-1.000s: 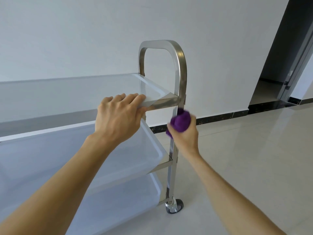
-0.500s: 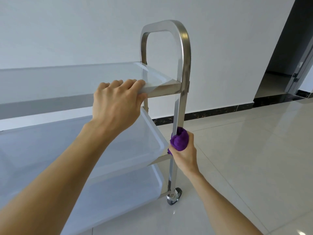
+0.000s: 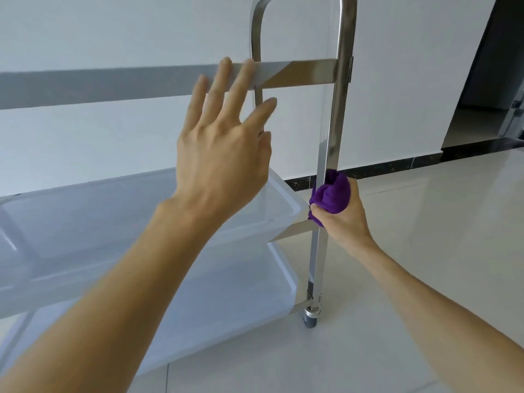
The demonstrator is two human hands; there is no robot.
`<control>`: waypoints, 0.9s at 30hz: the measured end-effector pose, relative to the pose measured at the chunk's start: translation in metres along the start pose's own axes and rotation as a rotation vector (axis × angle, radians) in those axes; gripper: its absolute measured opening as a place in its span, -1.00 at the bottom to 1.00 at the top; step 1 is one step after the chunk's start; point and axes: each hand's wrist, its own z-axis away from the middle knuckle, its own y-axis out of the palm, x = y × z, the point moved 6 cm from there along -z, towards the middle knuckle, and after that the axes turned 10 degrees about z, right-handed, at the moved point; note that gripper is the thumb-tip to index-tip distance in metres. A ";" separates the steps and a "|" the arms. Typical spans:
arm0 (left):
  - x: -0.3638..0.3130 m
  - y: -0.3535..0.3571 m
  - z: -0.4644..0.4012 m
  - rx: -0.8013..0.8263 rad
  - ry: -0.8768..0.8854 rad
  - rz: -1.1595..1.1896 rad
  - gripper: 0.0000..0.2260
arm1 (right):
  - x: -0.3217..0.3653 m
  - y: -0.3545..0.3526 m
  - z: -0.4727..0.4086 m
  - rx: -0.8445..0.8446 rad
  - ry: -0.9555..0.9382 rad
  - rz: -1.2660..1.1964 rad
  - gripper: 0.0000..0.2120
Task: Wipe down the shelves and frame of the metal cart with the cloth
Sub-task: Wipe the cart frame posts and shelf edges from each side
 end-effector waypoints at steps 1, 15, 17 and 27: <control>-0.007 0.006 0.018 0.042 -0.004 0.031 -0.61 | 0.001 -0.001 0.002 0.007 -0.013 -0.006 -0.43; 0.000 0.078 0.154 0.248 -0.215 0.198 -0.63 | 0.002 -0.002 0.036 0.002 -0.052 -0.152 -0.52; 0.002 0.076 0.157 0.219 -0.221 0.219 -0.61 | -0.007 -0.001 0.050 -0.021 -0.078 -0.175 -0.50; -0.010 0.073 0.159 0.162 -0.211 0.240 -0.65 | -0.131 0.022 0.134 0.032 0.209 -0.077 -0.43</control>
